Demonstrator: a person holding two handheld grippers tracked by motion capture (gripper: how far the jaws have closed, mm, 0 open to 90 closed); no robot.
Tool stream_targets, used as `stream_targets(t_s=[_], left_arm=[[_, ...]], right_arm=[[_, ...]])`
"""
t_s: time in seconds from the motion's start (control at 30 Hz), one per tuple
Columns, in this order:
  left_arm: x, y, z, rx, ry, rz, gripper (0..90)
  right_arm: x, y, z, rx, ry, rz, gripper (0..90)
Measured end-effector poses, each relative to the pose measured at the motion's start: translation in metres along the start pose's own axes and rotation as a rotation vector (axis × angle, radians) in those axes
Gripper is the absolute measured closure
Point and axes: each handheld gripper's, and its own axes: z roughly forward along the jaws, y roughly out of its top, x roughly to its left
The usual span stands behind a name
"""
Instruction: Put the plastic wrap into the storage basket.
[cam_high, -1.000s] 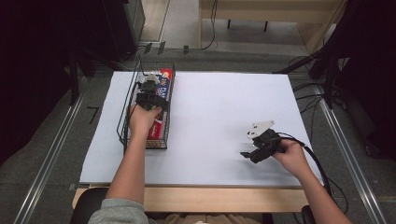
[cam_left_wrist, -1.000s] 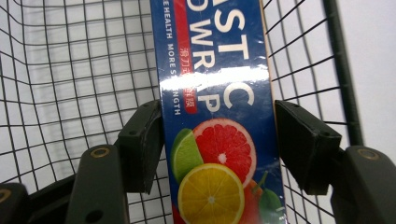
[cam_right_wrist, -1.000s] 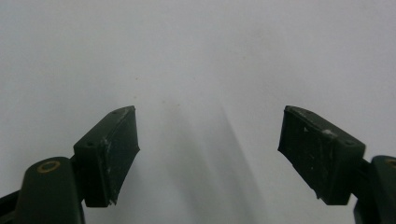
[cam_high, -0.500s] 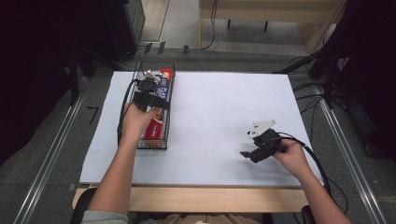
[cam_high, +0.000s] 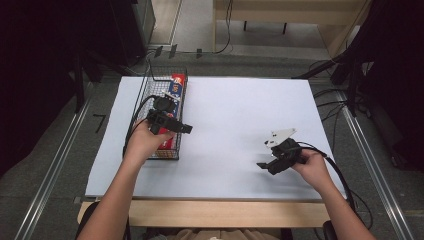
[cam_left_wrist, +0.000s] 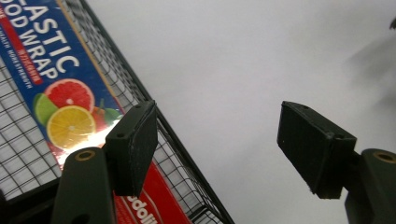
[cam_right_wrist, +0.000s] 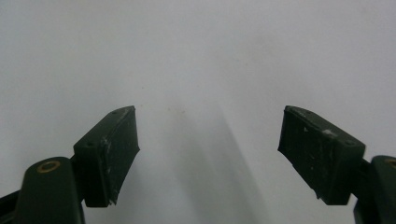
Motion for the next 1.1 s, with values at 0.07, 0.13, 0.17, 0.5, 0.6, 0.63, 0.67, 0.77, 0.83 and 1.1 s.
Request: stream_targets(t_s=[0.07,0.13,0.17,0.5,0.6,0.63,0.67,0.77,0.83,1.1], left_arm=[[-0.007,-0.003,0.0,-0.004,-0.021,0.043,28.6],[-0.014,-0.006,0.001,-0.007,-0.04,0.088,28.5],[-0.018,-0.008,0.003,-0.005,-0.04,0.1,28.5],[-0.054,-0.026,0.018,-0.009,-0.096,0.207,29.5],[-0.063,-0.029,0.021,0.003,-0.127,0.228,28.8],[-0.065,-0.03,0.022,-0.003,-0.141,0.233,28.7],[-0.068,-0.031,0.023,-0.006,-0.149,0.241,28.7],[-0.073,-0.035,0.027,-0.024,-0.153,0.256,28.5],[-0.076,-0.037,0.031,-0.025,-0.168,0.263,28.6],[-0.09,-0.047,0.041,-0.089,-0.165,0.315,35.0]], right_arm=[[0.0,0.0,0.0,-0.006,0.007,0.006,20.8],[0.0,0.001,0.0,-0.006,0.009,0.008,20.8],[0.0,0.001,0.0,-0.005,0.01,0.009,20.8],[0.001,0.001,0.0,-0.008,0.016,0.004,20.8],[0.001,0.001,0.001,-0.006,0.018,0.006,20.8],[0.001,0.001,0.001,-0.005,0.022,0.003,20.8],[0.001,0.001,0.001,-0.005,0.023,0.004,20.8],[0.002,0.001,0.001,-0.007,0.025,-0.001,20.8],[0.002,0.001,0.001,-0.008,0.026,0.001,20.8],[0.003,0.001,0.003,-0.001,0.032,-0.004,20.8]])
